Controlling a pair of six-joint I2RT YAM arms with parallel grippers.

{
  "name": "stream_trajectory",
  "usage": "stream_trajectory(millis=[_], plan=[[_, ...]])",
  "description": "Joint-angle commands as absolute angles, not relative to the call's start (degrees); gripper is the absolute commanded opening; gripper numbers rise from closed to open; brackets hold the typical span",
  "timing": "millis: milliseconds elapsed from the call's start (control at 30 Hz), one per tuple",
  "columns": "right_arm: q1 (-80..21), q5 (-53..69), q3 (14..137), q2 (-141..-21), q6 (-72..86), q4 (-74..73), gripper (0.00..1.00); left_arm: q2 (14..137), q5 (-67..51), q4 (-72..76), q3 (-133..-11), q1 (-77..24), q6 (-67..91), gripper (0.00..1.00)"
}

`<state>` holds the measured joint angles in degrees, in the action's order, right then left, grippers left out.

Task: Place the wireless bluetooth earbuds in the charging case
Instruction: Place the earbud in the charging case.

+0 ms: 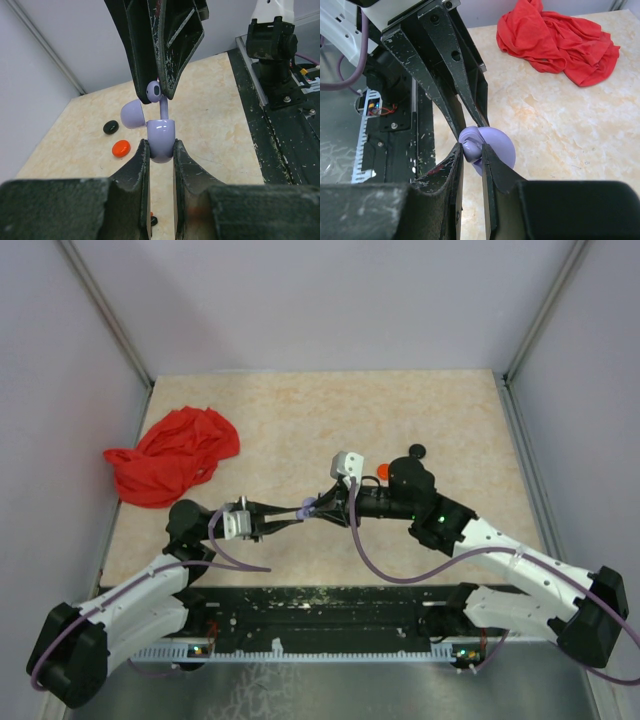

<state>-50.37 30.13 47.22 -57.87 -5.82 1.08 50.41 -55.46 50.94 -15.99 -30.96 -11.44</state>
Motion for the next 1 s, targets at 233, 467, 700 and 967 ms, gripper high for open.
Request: stream_trajectory(millis=[233, 467, 700, 967], plan=[[-50.7, 30.0, 46.1, -58.4, -5.5, 6.7, 0.00, 50.6, -57.6, 54.1, -16.9, -30.7, -10.0, 0.00], [-50.8, 31.7, 45.9, -59.3, -4.5, 8.4, 0.00, 50.7, -57.7, 54.3, -16.9, -30.8, -9.8, 0.00], [-51.1, 31.7, 46.3, -59.9, -5.2, 7.2, 0.17, 50.7, -57.7, 54.5, -16.9, -30.7, -9.6, 0.00], [-51.1, 30.7, 46.3, -58.1, -5.6, 6.6, 0.39, 50.5, -57.3, 54.5, -16.8, -30.7, -9.8, 0.00]])
